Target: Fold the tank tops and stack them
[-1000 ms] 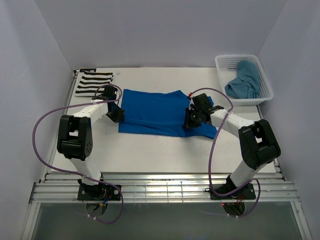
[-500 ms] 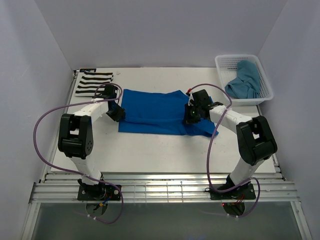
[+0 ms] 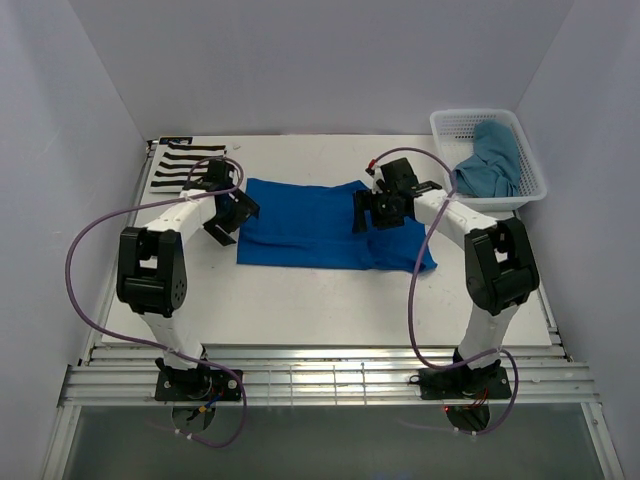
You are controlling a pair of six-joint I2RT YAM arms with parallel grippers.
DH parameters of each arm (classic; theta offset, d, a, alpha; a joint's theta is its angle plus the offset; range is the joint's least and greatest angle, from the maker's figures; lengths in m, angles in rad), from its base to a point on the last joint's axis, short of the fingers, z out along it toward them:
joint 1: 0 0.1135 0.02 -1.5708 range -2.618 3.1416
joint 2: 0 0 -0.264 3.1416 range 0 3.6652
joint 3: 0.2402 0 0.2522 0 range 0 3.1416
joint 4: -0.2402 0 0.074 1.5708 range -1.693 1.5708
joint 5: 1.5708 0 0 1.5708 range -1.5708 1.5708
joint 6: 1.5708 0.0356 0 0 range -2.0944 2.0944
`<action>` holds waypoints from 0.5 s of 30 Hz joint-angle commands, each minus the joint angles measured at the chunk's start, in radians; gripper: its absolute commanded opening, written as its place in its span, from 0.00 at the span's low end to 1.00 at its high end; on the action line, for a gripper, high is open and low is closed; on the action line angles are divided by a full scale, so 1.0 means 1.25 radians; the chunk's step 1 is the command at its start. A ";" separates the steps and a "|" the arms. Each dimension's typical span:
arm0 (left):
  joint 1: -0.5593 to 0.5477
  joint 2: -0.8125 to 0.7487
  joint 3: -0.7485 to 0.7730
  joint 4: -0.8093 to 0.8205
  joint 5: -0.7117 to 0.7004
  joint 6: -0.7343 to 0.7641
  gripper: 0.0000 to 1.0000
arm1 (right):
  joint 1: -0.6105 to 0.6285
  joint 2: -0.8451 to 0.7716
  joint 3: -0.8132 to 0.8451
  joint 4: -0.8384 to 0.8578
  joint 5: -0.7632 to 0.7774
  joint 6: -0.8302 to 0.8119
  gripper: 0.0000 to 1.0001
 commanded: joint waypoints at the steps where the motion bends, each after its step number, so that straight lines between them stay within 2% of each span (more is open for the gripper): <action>1: 0.004 -0.090 0.022 -0.024 -0.005 0.012 0.98 | -0.004 -0.111 -0.034 -0.058 0.020 -0.013 0.92; 2: 0.003 -0.102 0.015 -0.024 0.000 0.014 0.98 | -0.004 -0.134 -0.058 -0.059 0.025 -0.004 0.98; 3: 0.000 -0.127 -0.002 -0.026 0.002 0.018 0.98 | -0.010 -0.186 -0.110 -0.061 0.022 0.015 0.90; 9: -0.050 -0.191 -0.087 -0.022 0.018 0.025 0.98 | -0.018 -0.380 -0.312 -0.059 0.002 0.056 0.90; 15: -0.103 -0.204 -0.146 0.009 0.042 0.032 0.98 | -0.038 -0.475 -0.455 -0.063 0.025 0.083 0.90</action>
